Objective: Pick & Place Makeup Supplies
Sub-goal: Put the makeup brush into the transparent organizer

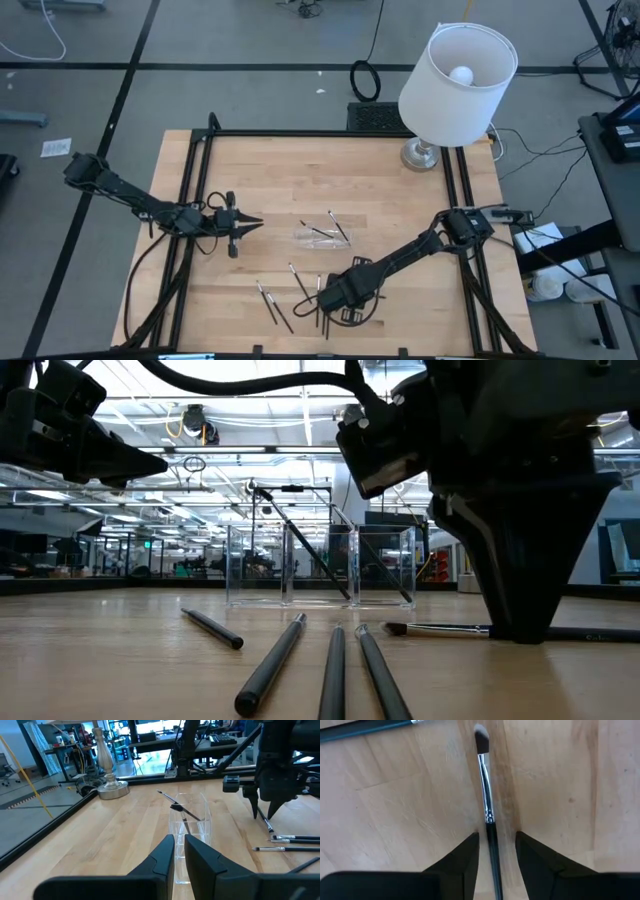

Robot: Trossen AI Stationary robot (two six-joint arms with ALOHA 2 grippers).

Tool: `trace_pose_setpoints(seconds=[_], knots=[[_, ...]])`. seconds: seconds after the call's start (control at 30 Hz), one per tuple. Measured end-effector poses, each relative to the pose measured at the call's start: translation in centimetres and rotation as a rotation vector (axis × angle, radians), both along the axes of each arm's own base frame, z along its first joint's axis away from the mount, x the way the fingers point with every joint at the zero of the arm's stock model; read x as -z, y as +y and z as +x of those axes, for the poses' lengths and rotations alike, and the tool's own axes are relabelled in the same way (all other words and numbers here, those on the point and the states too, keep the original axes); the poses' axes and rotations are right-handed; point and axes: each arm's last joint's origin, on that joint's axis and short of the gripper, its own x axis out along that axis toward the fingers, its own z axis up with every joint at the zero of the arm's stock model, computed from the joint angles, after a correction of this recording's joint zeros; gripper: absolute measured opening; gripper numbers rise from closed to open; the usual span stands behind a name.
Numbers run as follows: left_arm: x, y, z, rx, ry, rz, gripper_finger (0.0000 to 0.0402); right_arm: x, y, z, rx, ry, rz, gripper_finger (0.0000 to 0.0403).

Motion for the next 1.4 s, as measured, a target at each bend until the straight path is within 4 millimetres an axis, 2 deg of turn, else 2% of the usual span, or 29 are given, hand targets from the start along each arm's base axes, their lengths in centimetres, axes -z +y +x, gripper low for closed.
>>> trace_pose_setpoints(seconds=[0.13, 0.37, 0.53, 0.77, 0.93, 1.13, 1.4], knots=[[0.0, 0.0, 0.0, 0.000, 0.000, 0.000, 0.0051, 1.0, -0.3, -0.6, 0.012, 0.029, -0.015, 0.0111], [0.0, 0.0, 0.0, 0.000, 0.000, 0.000, 0.0051, 3.8, -0.9, -2.0, 0.028, 0.051, 0.053, 0.0053], [0.0, 0.0, 0.0, 0.000, 0.001, 0.000, 0.0051, 4.2, -1.0, -2.4, 0.046, 0.064, 0.078, 0.0010], [0.0, 0.0, 0.0, 0.000, 0.001, 0.001, 0.0051, 4.2, -1.0, -2.4, 0.040, 0.042, 0.042, 0.0006], [0.0, 0.0, 0.0, 0.000, 0.001, -0.001, 0.0051, 2.9, -1.0, -2.5, 0.057, -0.002, 0.023, 0.0003], [0.0, 0.0, 0.0, 0.000, 0.001, -0.003, 0.0051, -0.3, -0.9, -2.7, 0.064, -0.126, 0.001, 0.0001], [0.0, 0.0, 0.0, 0.000, 0.000, -0.004, 0.0051, -1.0, -0.9, -2.8, 0.054, -0.143, 0.011, 0.0001]])
